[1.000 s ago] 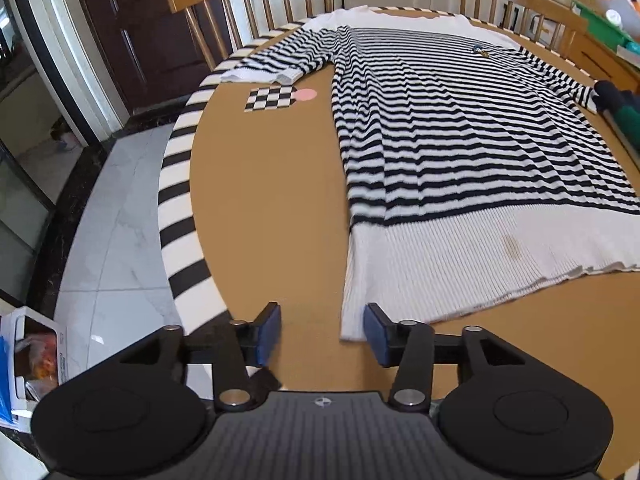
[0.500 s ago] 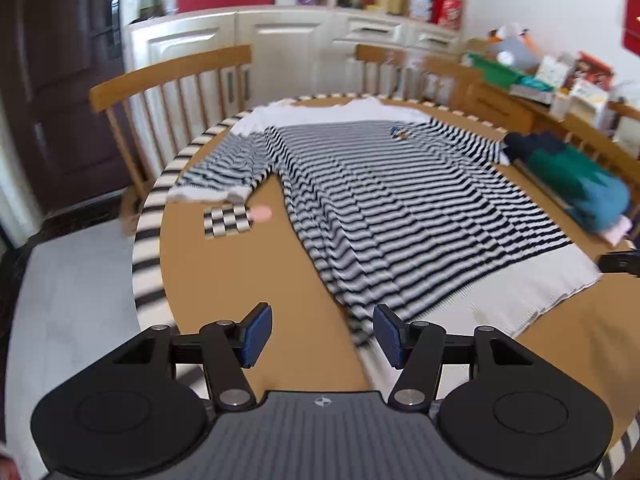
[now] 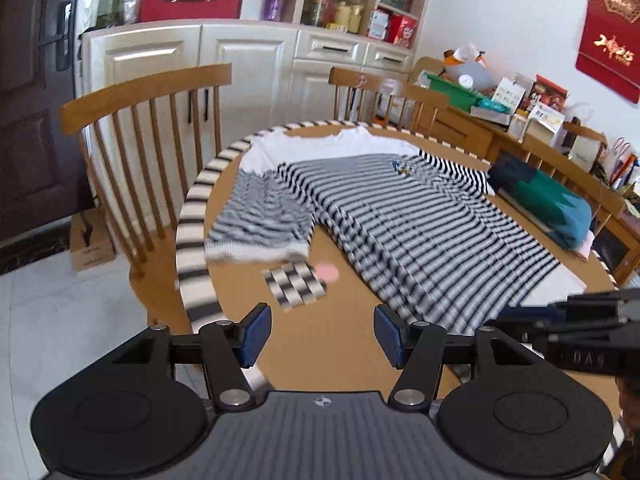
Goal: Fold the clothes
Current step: 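Grasp the white hem with the left gripper while the right gripper grasps it too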
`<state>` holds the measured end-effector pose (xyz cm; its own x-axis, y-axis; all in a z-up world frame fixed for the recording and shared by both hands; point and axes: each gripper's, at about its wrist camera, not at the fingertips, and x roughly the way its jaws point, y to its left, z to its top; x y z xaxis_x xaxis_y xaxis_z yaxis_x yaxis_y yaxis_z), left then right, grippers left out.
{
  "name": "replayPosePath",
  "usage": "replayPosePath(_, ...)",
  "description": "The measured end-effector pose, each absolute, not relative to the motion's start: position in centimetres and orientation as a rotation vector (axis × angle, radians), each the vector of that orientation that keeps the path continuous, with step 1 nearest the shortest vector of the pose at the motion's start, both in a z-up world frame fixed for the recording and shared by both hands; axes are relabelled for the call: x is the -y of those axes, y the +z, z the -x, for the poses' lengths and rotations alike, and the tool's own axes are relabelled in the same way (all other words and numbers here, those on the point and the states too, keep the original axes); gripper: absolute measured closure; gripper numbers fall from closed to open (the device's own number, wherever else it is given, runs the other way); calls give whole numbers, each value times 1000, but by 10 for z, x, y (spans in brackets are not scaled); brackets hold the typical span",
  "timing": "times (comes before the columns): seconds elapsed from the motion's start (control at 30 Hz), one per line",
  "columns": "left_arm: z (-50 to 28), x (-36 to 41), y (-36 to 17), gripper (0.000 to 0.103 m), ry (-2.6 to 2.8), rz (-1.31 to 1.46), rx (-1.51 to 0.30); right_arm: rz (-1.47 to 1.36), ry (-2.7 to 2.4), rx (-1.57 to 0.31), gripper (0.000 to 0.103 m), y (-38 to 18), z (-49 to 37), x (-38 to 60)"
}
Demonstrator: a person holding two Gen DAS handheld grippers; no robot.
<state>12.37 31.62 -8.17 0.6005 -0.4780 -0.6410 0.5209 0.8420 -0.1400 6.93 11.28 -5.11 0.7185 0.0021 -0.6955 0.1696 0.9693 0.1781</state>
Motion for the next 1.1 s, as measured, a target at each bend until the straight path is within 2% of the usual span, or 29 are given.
replayPosePath(0.2,-200,-307,-95,44,-654,-126,-727,-384,-129,-713,76,-70,-120,-108)
replayPosePath(0.3,-240,-306,-103,48,-682,-161,-791,-467,-135,-721,84,-85,-157,-108)
replayPosePath(0.63,-326,-325,-134,49,-826,-184,-978,-581,-193,-765,84,-99,-220,-124)
replayPosePath(0.87,-370,-328,-151,51,-995,-122,-1106,-723,-356,-747,82,-112,-235,-136)
replayPosePath(0.97,-379,-327,-155,51,-1041,-107,-1142,-748,-430,-724,73,-115,-241,-145)
replayPosePath(1.1,-387,-325,-157,51,-1052,-85,-1189,-791,-491,-709,74,-120,-248,-151)
